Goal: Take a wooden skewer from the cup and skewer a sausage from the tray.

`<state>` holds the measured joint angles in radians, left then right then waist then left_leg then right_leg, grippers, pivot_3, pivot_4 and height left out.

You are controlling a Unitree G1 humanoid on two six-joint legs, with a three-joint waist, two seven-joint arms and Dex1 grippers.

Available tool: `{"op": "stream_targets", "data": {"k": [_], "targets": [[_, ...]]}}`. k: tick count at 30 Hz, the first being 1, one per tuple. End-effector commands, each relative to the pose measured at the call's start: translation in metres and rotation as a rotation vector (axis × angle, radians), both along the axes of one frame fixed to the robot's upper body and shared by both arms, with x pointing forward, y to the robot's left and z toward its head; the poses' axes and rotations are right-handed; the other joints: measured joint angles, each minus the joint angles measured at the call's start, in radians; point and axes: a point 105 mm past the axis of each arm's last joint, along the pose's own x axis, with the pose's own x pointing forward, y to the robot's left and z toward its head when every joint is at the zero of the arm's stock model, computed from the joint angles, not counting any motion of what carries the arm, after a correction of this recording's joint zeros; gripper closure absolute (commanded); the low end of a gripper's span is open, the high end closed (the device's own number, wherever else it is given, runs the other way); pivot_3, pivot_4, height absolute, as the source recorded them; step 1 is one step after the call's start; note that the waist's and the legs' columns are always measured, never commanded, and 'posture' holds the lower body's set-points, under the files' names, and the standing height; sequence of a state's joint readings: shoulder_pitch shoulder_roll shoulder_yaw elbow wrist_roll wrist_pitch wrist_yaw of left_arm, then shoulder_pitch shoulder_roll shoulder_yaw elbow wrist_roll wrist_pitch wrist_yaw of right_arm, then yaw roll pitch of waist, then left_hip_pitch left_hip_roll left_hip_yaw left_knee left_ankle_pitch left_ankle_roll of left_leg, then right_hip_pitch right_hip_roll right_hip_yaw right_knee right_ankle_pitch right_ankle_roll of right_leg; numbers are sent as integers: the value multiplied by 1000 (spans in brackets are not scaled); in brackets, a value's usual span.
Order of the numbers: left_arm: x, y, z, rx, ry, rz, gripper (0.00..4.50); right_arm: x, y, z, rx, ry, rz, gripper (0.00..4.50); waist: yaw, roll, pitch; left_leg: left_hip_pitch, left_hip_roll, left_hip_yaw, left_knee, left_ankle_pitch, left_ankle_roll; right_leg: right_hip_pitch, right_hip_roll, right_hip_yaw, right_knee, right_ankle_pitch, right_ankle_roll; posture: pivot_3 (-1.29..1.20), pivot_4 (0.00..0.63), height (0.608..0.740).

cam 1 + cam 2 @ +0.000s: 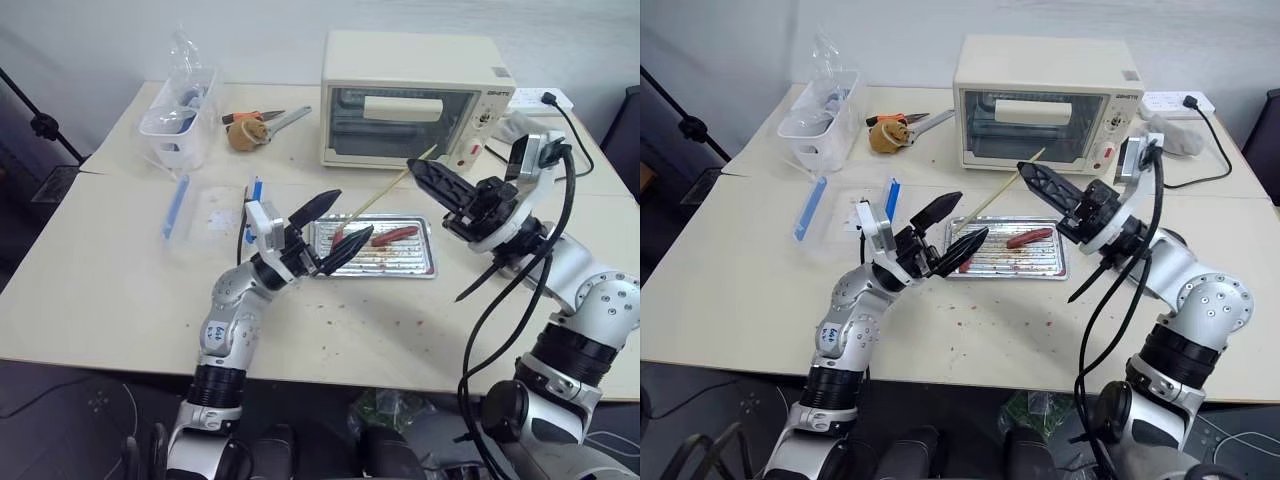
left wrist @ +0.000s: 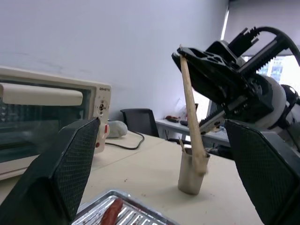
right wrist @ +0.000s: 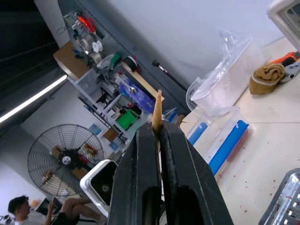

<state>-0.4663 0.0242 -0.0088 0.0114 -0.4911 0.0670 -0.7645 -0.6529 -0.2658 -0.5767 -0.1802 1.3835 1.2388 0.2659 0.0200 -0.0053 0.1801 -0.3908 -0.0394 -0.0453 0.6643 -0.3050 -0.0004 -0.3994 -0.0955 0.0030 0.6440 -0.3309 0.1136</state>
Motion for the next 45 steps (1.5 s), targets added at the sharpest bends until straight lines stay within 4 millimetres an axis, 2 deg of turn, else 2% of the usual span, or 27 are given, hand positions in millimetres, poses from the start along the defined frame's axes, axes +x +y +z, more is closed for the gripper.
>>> {"op": "stream_targets", "data": {"k": [1,4,5,7,17,19,23,24,27,31,34,37,42,45], "targets": [[-7,-3,17,-38,-56,-30,0,-8,5,10,21,-50,1,4476,-3,0,0,0,0,0,0,0,0,0,0,0,0,0,0,0,150,740],[-8,-5,19,-43,-57,-35,0,-8,8,7,19,-43,2,4476,-9,0,0,0,1,0,0,0,0,0,1,0,0,0,0,0,150,740],[-8,-5,19,-43,-57,-38,375,-8,9,6,17,-41,2,4500,-12,0,0,0,1,0,0,0,0,0,1,0,0,0,0,0,150,740],[-9,-7,19,-44,-57,-46,797,-9,10,4,17,-36,4,4500,-17,0,0,0,0,0,0,0,0,0,1,0,0,0,0,0,150,740],[-12,-8,19,-51,-48,-52,4040,-10,15,-4,10,-21,13,4500,-21,0,0,0,1,0,0,0,0,0,1,0,0,0,0,0,150,740],[-13,-8,20,-53,-48,-54,4443,-11,16,-6,7,-17,16,4500,-21,0,0,0,1,0,-1,0,0,0,1,0,-1,0,0,0,150,740],[-13,-8,20,-46,-45,-53,4443,-12,15,-9,10,-9,8,4500,-20,0,0,0,1,0,-1,0,1,0,1,0,-1,0,0,0,150,740],[-12,-7,21,-45,-45,-51,4482,-13,15,-11,1,-10,18,4255,-21,0,0,0,1,0,-1,0,1,0,1,0,-1,0,0,0,150,740],[-9,1,23,-27,-53,-31,4500,-13,8,-12,-64,-78,-46,3442,-21,0,0,0,1,0,-1,0,1,0,1,1,-1,0,0,0,150,740],[-7,25,19,60,-70,5,4500,-14,-13,-30,-290,-193,-146,2058,-19,0,0,0,0,0,-1,0,1,0,3,0,-2,0,0,0,150,740],[-9,58,1,172,-29,43,4500,-21,-36,-62,-584,-293,-175,1054,-20,0,0,0,0,0,-1,-1,2,0,5,0,-2,0,0,0,150,740],[-15,92,-20,272,37,95,4500,-29,-62,-84,-739,-393,-191,32,-23,0,0,1,1,1,-4,-1,2,0,5,1,-4,0,0,0,150,740],[-28,138,-39,320,151,207,4500,-44,-94,-122,-930,-368,-123,11,-21,0,0,4,0,1,-3,-1,2,2,1,2,-9,0,0,0,150,740],[-38,155,-50,339,207,259,4500,-43,-103,-123,-951,-389,-160,11,-20,0,0,5,1,-1,-3,-2,2,5,0,4,-11,0,0,0,150,740]]}}
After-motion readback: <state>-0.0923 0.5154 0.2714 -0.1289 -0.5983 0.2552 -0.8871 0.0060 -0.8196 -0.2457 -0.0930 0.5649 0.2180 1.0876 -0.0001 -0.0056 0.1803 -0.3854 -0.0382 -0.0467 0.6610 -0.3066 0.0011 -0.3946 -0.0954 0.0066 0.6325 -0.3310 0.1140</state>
